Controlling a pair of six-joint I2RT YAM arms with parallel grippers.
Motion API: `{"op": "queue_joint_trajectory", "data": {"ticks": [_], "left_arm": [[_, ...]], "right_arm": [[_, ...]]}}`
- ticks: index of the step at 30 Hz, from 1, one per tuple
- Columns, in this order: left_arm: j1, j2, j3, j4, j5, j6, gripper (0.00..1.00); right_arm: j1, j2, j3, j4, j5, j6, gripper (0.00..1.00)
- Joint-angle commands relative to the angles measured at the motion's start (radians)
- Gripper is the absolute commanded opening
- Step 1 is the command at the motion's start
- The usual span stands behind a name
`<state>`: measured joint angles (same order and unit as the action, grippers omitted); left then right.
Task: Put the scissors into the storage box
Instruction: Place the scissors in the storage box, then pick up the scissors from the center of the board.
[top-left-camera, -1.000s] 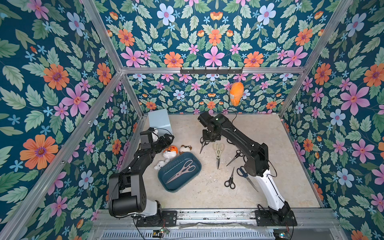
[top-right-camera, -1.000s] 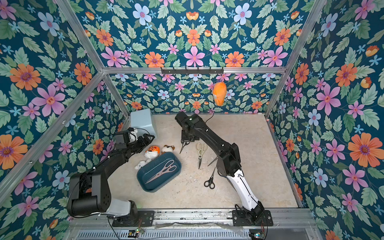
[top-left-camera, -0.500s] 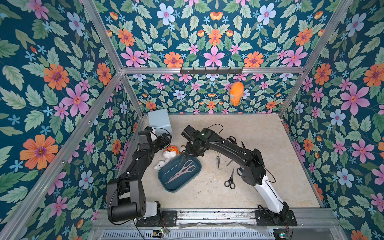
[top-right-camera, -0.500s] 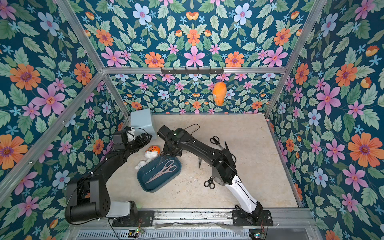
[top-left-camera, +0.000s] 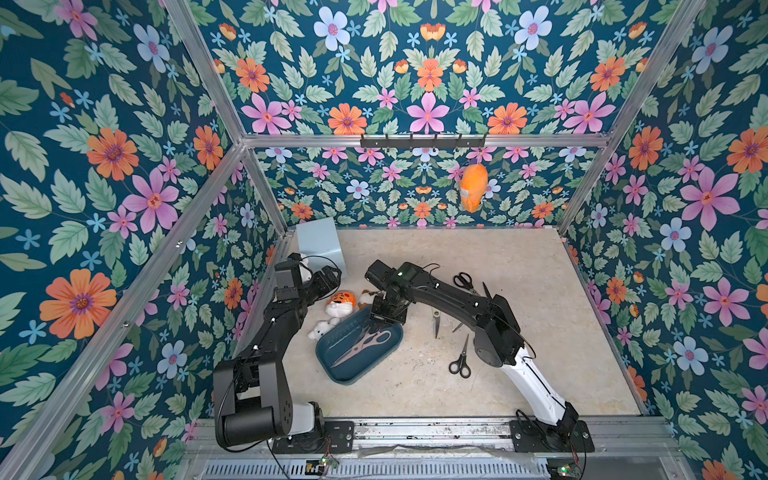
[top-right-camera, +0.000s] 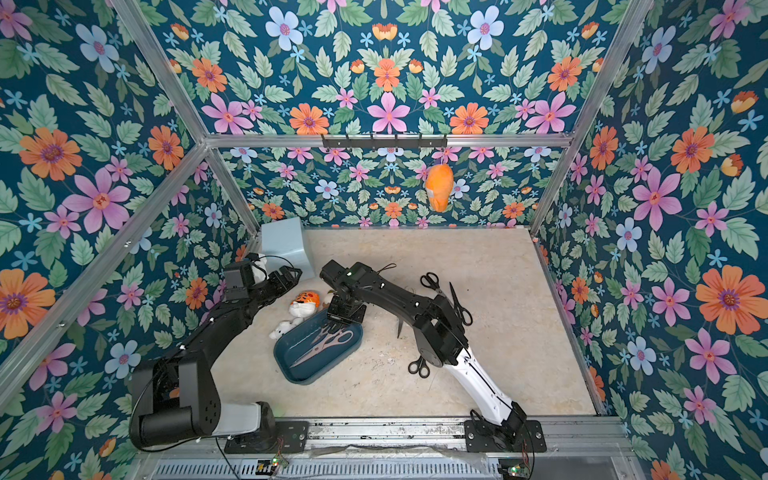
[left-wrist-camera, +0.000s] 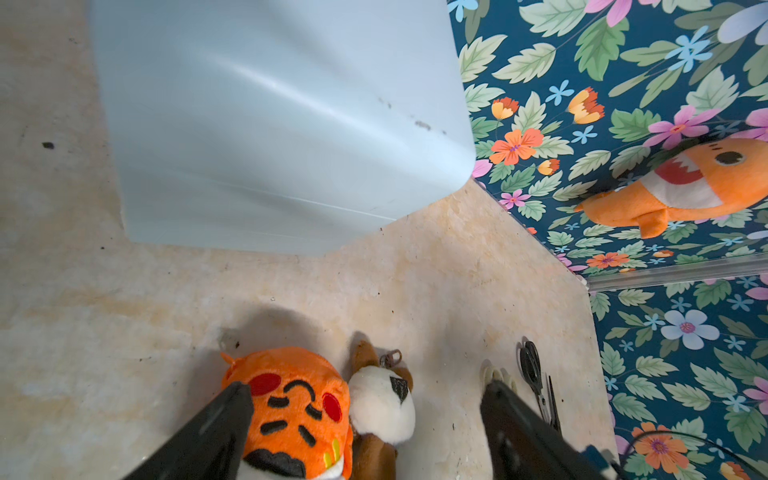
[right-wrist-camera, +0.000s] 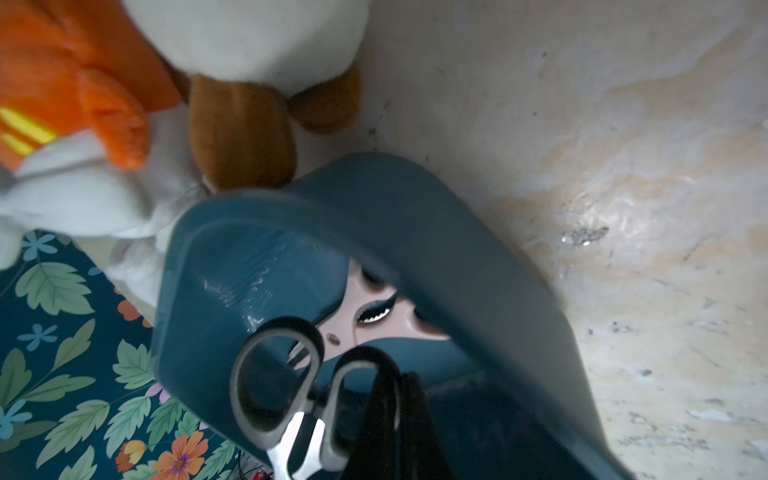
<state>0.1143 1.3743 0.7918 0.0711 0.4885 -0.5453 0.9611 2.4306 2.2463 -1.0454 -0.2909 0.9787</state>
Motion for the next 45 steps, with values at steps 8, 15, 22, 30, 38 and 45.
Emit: {"op": "queue_joint_trajectory", "data": {"ticks": [8, 15, 22, 30, 38, 45], "left_arm": [[0.007, 0.001, 0.000, 0.004, 0.002, -0.004, 0.92], [0.008, 0.004, -0.002, 0.005, 0.001, -0.003, 0.92], [0.008, 0.014, -0.003, 0.007, 0.013, -0.001, 0.91], [-0.005, 0.024, -0.009, 0.012, 0.062, 0.012, 0.91], [-0.098, 0.015, 0.017, -0.045, 0.050, 0.060, 0.91], [-0.186, 0.013, 0.083, -0.134, 0.036, 0.090, 0.92]], "right_arm": [[-0.011, 0.049, 0.016, -0.007, 0.003, 0.009, 0.07], [-0.007, 0.042, 0.048, -0.004, 0.027, -0.023, 0.29], [-0.005, 0.005, 0.102, 0.002, 0.102, -0.081, 0.31], [-0.039, -0.069, 0.139, -0.060, 0.239, -0.213, 0.31], [-0.135, -0.126, 0.065, -0.134, 0.385, -0.336, 0.30], [-0.234, -0.127, 0.016, -0.200, 0.461, -0.386, 0.30]]}}
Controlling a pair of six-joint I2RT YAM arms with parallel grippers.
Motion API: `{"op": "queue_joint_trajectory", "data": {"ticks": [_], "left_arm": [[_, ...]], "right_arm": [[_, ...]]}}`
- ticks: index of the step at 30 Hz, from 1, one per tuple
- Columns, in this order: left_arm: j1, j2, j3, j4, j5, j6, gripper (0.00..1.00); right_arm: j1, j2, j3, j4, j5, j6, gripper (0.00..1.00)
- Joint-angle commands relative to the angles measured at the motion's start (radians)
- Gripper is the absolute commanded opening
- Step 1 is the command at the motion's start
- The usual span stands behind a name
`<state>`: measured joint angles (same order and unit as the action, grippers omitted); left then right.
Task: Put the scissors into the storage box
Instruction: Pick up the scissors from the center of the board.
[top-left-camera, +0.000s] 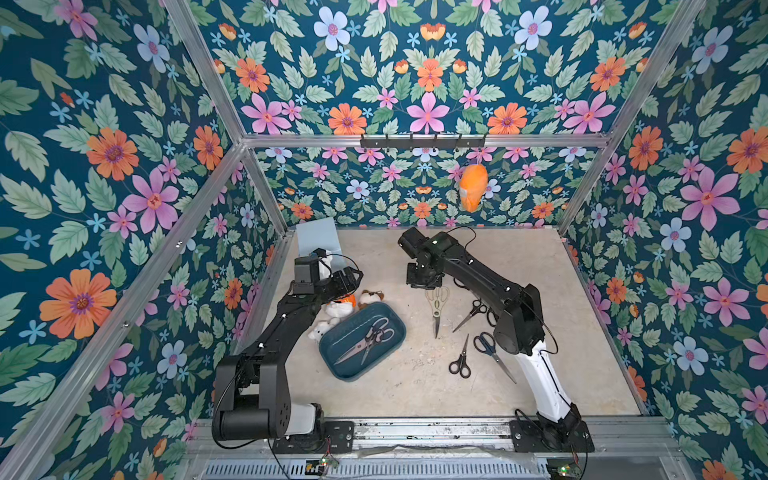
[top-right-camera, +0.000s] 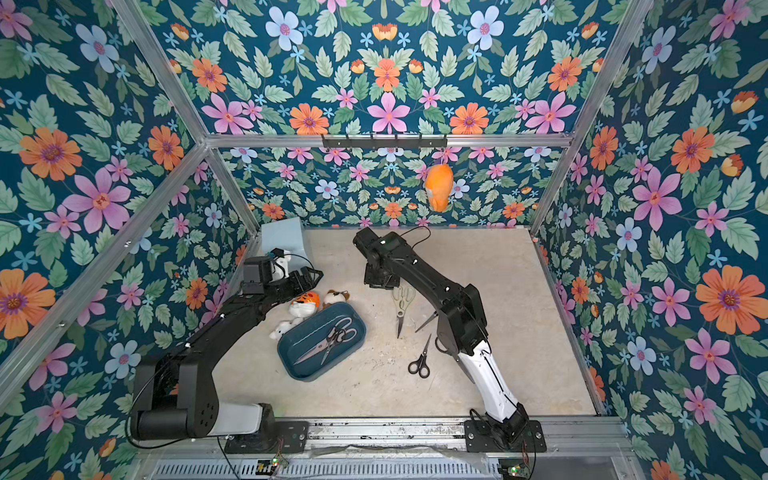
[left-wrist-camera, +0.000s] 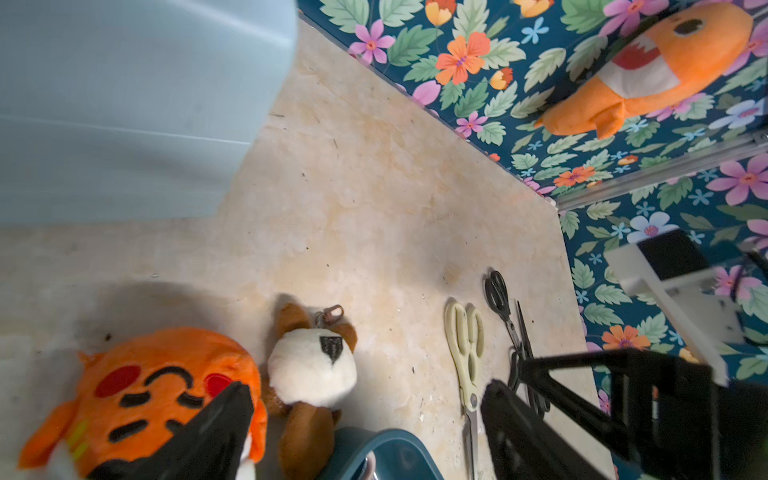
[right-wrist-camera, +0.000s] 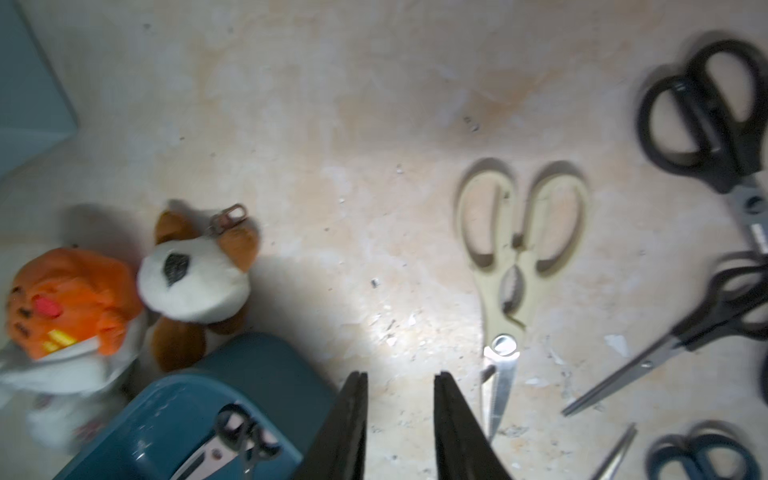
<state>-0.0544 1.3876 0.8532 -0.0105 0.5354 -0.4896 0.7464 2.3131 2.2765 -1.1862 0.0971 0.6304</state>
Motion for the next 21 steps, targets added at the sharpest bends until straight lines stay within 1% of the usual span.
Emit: {"op": "queue_joint_trajectory", "data": {"ticks": [1, 6, 14, 17, 21], "left_arm": [[-0.030, 0.001, 0.030, -0.067, -0.017, 0.044, 0.92], [-0.080, 0.006, 0.050, -0.115, -0.055, 0.072, 0.92], [-0.108, 0.012, 0.059, -0.131, -0.088, 0.077, 0.92], [-0.114, 0.019, 0.065, -0.131, -0.101, 0.077, 0.92], [-0.123, 0.027, 0.073, -0.127, -0.106, 0.062, 0.92]], "right_arm": [[-0.029, -0.011, -0.025, -0.064, 0.088, -0.038, 0.30], [-0.084, -0.026, -0.099, -0.052, 0.130, -0.046, 0.30], [-0.155, -0.041, -0.217, 0.019, 0.117, -0.035, 0.29], [-0.176, -0.027, -0.224, 0.056, 0.084, -0.022, 0.29], [-0.182, 0.006, -0.192, 0.085, 0.049, -0.020, 0.29]]}}
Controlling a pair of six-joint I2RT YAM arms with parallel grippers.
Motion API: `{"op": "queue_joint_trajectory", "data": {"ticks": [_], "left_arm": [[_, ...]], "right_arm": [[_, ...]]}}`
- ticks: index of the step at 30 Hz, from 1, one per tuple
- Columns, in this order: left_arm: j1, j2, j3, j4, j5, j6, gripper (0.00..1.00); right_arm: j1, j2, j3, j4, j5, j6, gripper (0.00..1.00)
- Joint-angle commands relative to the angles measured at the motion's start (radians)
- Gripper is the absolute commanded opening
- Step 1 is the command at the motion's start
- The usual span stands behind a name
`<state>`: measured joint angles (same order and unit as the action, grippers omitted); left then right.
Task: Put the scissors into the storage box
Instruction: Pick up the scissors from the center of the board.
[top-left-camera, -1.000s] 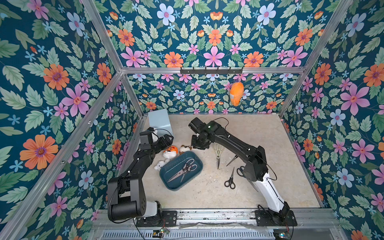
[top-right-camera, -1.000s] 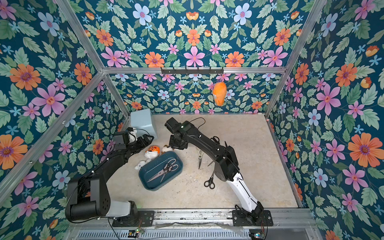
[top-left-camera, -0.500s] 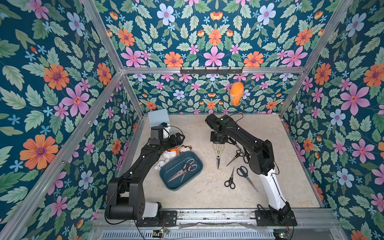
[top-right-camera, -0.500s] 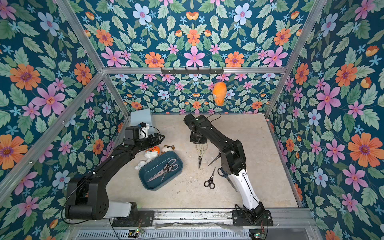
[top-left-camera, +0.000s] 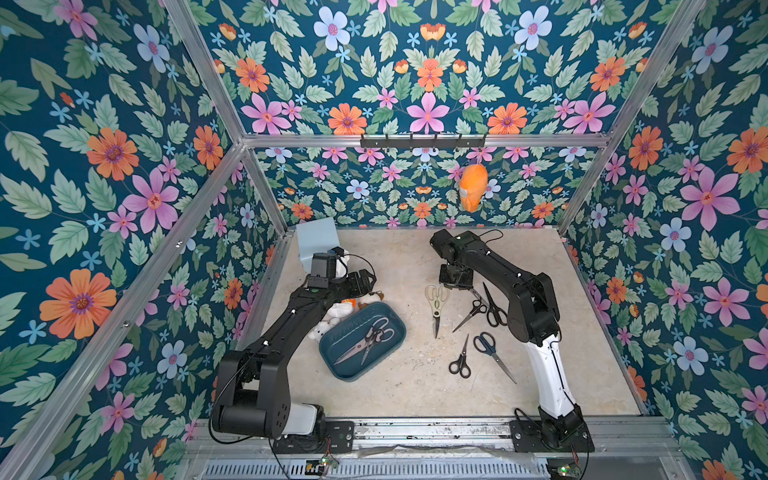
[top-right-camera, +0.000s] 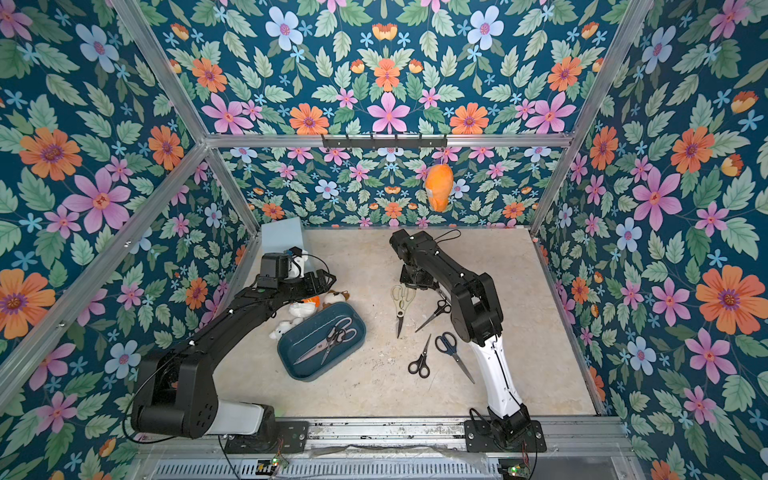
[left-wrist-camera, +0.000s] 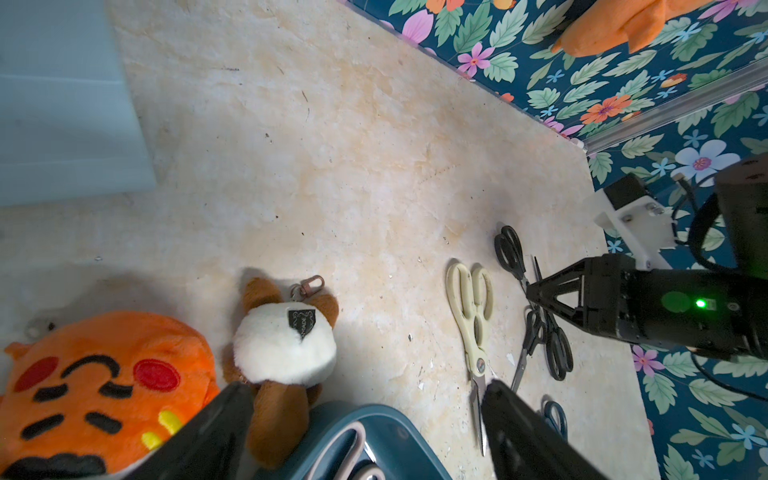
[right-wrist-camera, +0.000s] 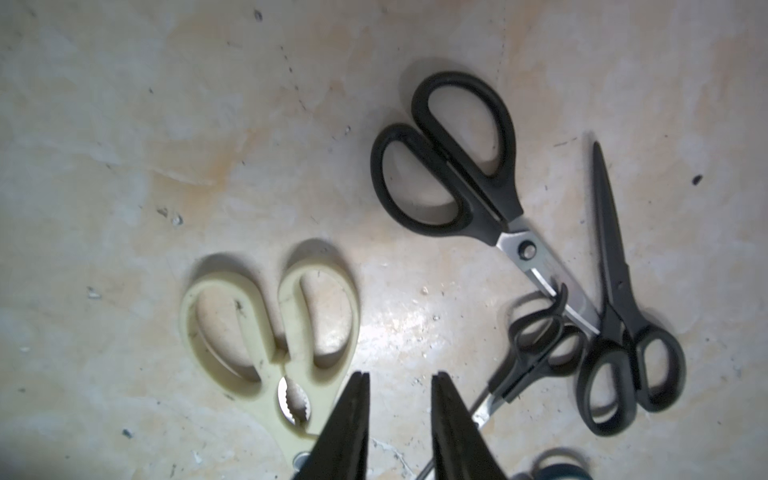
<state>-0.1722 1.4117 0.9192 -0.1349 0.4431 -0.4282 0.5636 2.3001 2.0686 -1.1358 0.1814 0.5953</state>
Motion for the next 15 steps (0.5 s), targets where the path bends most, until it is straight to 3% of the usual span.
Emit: {"op": "queue_joint_trajectory", "data": {"ticks": [1, 15], "left_arm": [[-0.006, 0.003, 0.006, -0.001, -0.016, -0.001, 0.92], [-0.008, -0.003, 0.009, -0.003, -0.058, 0.000, 0.92]], "right_arm": [[0.000, 0.030, 0.026, 0.037, -0.044, 0.014, 0.29], [0.000, 0.093, 0.039, 0.016, -0.036, 0.009, 0.26]]}}
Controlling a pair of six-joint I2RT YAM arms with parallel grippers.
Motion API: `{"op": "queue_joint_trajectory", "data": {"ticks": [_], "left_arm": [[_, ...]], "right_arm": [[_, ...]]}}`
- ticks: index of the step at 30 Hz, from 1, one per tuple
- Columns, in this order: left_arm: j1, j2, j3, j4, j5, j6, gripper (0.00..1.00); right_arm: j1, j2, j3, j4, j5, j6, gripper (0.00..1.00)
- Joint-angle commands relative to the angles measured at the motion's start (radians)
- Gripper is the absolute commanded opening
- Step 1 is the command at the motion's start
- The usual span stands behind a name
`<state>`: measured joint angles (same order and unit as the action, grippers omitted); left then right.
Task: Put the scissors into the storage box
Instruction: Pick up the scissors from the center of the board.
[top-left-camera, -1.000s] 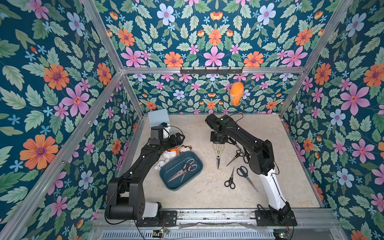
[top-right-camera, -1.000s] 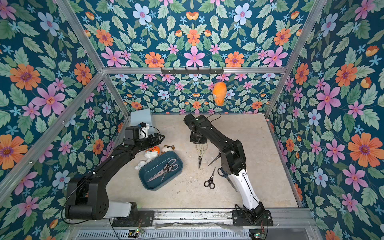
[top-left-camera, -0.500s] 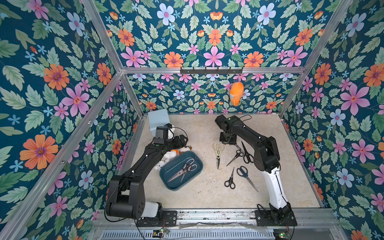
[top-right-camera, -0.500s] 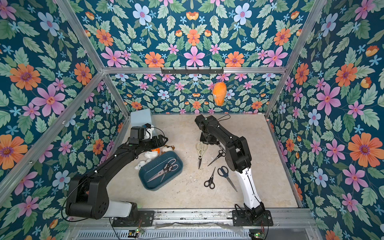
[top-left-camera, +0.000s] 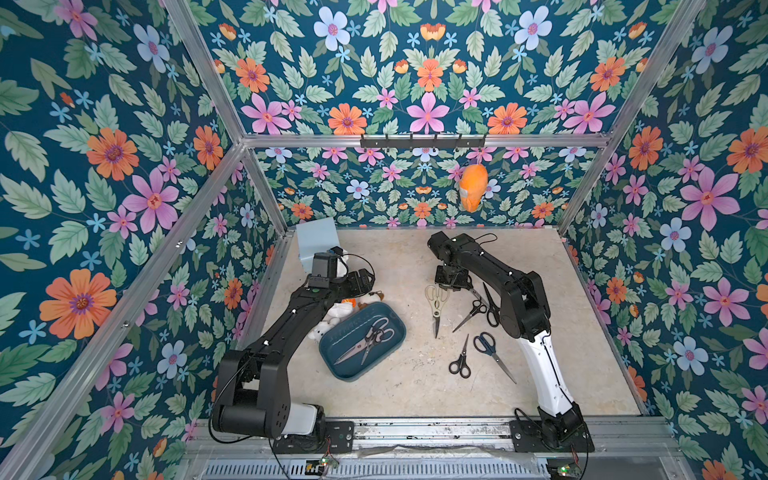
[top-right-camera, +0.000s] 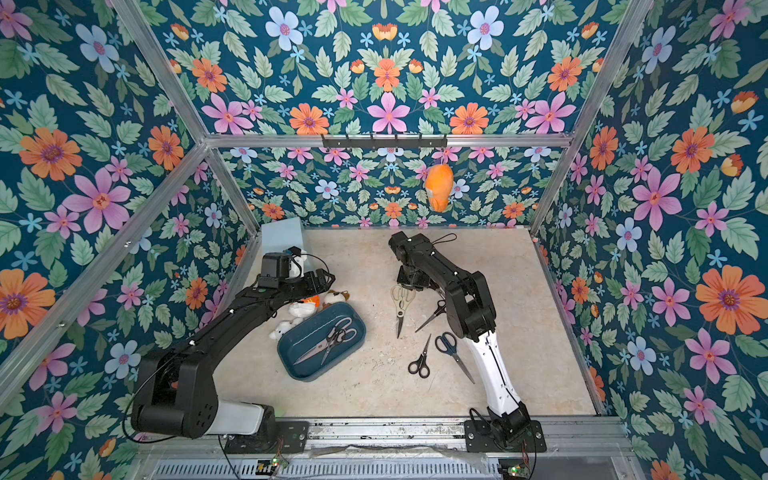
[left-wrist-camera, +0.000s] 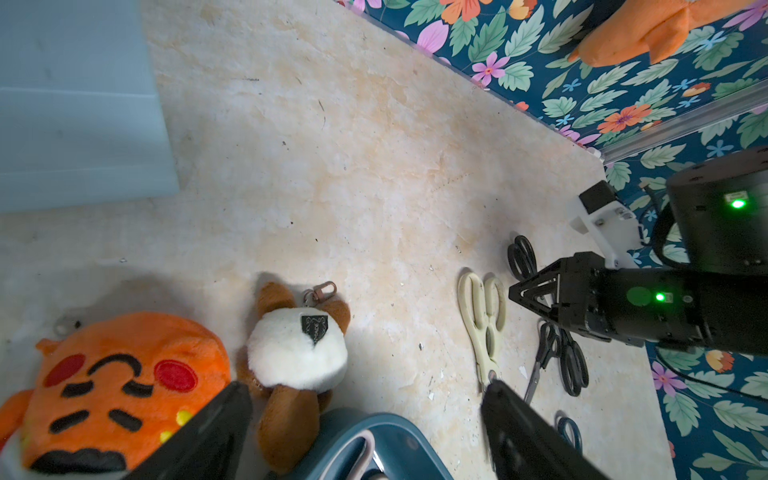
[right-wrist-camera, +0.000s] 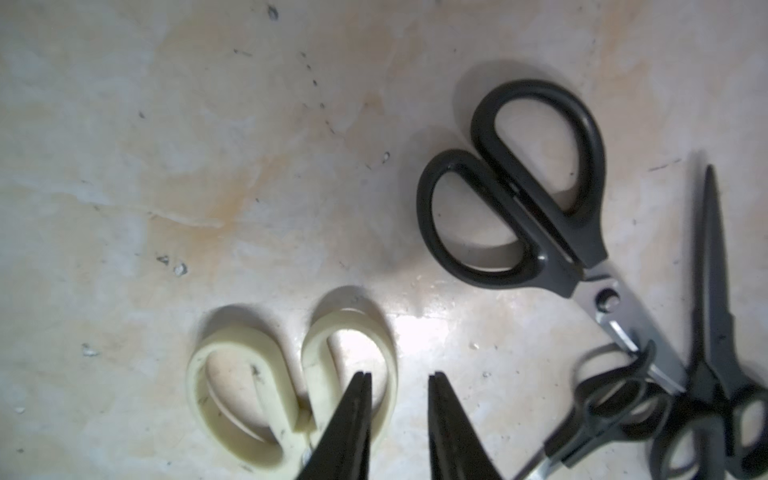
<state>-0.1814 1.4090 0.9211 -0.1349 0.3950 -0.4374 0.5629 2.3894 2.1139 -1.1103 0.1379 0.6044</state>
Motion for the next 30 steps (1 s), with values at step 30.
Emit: {"op": "queue_joint_trajectory", "data": {"ticks": [30], "left_arm": [[0.002, -0.028, -0.020, -0.008, -0.067, 0.010, 0.93]], "right_arm": [[-0.019, 0.001, -0.141, 0.092, -0.006, -0.029, 0.00]]}}
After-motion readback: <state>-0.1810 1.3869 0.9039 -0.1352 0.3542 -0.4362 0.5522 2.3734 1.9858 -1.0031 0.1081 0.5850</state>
